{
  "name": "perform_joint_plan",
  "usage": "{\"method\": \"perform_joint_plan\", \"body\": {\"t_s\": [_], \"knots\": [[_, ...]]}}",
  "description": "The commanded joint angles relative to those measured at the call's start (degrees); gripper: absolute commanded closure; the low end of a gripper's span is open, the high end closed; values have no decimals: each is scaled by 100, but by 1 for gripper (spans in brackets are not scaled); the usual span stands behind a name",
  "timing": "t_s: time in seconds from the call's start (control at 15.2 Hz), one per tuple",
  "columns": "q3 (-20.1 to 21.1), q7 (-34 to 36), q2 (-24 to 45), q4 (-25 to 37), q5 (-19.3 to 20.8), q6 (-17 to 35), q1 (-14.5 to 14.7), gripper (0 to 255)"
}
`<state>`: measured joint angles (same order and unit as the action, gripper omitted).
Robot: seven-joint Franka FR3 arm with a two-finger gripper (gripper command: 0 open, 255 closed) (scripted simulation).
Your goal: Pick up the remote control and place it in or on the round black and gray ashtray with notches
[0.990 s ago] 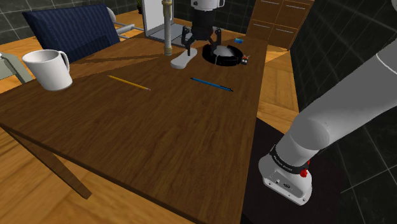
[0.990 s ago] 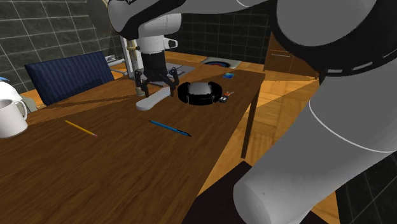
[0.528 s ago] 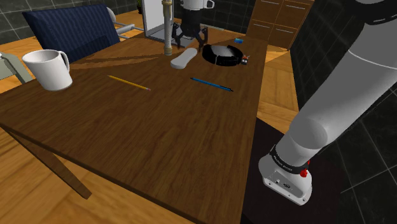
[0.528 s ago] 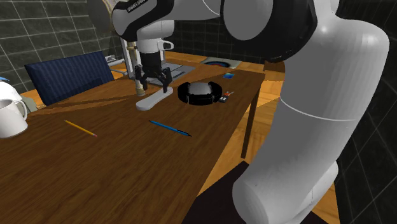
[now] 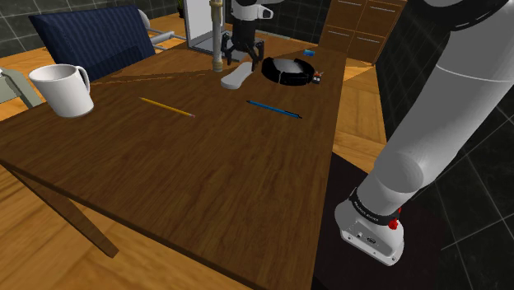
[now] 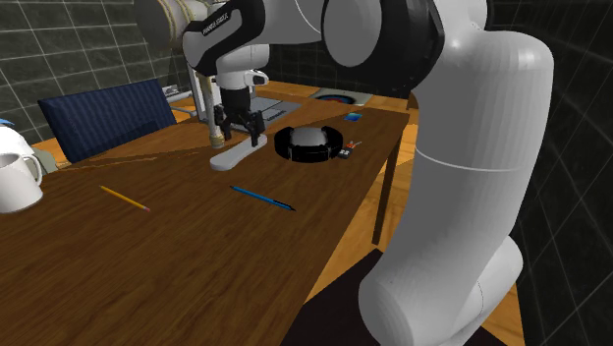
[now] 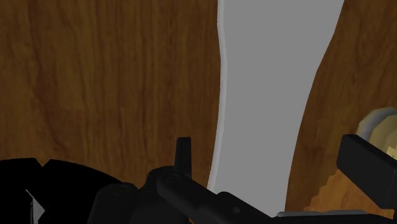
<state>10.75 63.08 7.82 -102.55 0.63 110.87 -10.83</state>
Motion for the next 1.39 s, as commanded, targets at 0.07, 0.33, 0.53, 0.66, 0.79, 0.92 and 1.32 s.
{"method": "perform_joint_plan", "body": {"t_s": [0.07, 0.33, 0.53, 0.66, 0.79, 0.92, 1.32], "knots": [[2, 23, 65, -204, 14, 272, 9, 0], [2, 23, 65, -204, 14, 272, 9, 0], [2, 23, 65, -204, 14, 271, 9, 0], [2, 23, 65, -204, 14, 271, 9, 255], [2, 24, 64, -204, 14, 271, 10, 255], [2, 24, 64, -204, 14, 271, 9, 255], [2, 21, 47, -149, 10, 199, 9, 255]]}}
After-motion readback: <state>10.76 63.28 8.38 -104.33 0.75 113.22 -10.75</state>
